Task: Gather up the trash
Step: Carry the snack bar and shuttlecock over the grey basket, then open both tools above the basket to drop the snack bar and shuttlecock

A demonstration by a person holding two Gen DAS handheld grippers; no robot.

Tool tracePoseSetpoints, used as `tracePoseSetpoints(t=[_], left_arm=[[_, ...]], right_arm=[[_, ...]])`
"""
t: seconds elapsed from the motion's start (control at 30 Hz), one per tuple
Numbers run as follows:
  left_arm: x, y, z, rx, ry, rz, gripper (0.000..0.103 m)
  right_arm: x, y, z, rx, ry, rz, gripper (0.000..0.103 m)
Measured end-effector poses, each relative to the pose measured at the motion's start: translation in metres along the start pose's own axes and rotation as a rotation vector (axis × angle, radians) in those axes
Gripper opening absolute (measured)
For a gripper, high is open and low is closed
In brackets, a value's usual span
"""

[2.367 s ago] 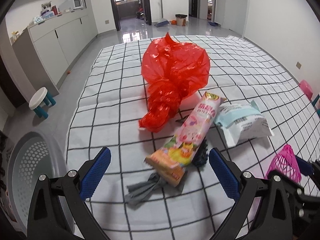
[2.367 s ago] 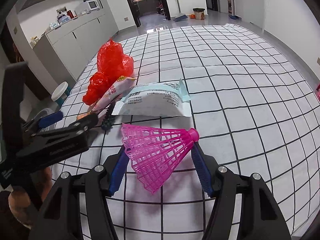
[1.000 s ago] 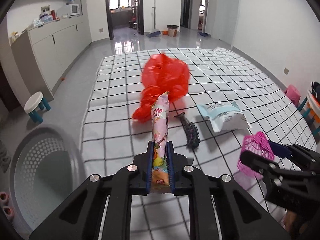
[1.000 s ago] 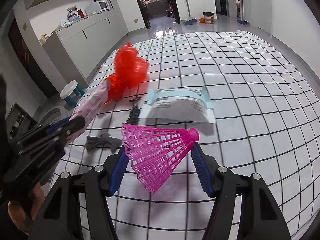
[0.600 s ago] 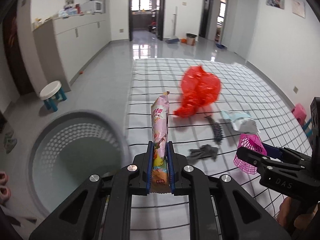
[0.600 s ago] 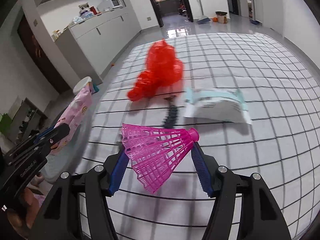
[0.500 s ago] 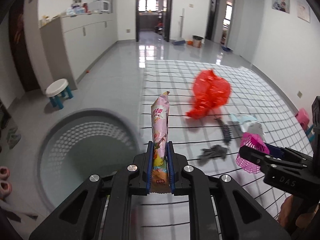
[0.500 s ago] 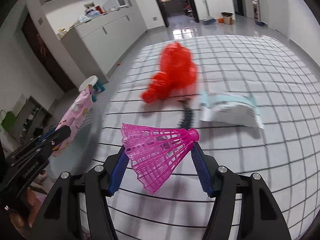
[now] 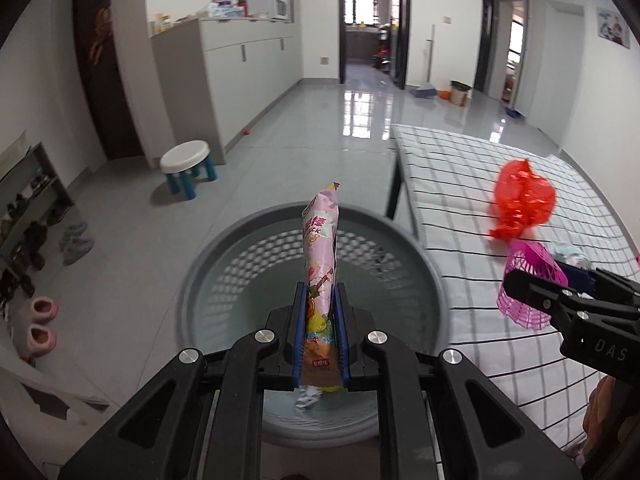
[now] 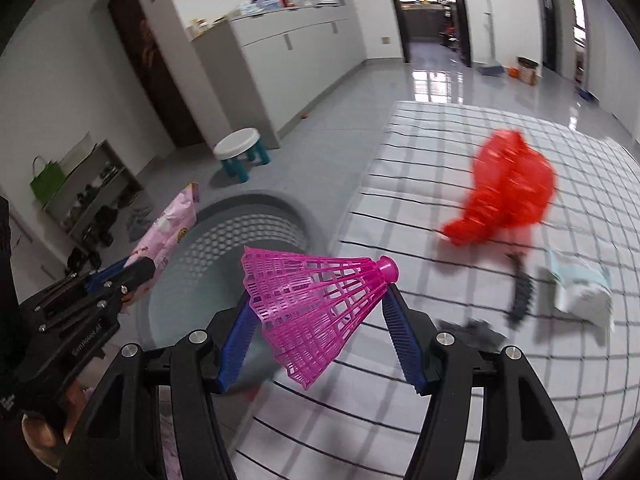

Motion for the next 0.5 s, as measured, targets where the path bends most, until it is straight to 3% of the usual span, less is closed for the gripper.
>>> tracePoseSetpoints(t=[0.23, 0.5], left_arm=[[-0.024, -0.007, 0.001, -0.008, 0.057, -0.038, 0.014], [-0.037, -0.02, 0.003, -0.017, 0.089, -0.086, 0.014]], right_arm=[[-0.036, -0.035, -0.02, -0.015, 0.069, -0.057, 0.06], [-0.051, -0.072, -0.022, -0.065, 0.116, -0.102, 0.06]])
Point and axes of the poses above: each gripper's, at about its wrist camera, not at the fingertips, and y roughly against the way its jaws point, x to its right, z to its underside, the point moved 4 cm from there along -y, roughly the way its jaws point, and after that the axes turned 11 degrees about y, right-handed, at the moved point
